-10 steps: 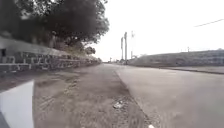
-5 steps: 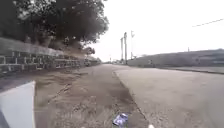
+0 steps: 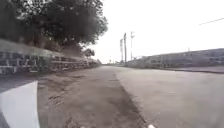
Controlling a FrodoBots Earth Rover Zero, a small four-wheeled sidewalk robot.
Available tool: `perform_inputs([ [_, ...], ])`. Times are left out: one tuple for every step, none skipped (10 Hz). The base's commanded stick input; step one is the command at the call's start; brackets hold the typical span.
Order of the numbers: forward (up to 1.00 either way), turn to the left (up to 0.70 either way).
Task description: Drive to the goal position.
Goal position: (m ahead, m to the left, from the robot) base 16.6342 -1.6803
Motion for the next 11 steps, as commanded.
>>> perform_inputs([
  [0.70, 0.00],
  [0.70, 0.00],
  [0.70, 0.00],
  [0.70, 0.00],
  [0.70, 0.00],
  [0.70, 0.00],
  [0.70, 0.00],
  [0.70, 0.00],
  [0.70, 0.00],
  [0.70, 0.00],
  [0.70, 0.00],
])
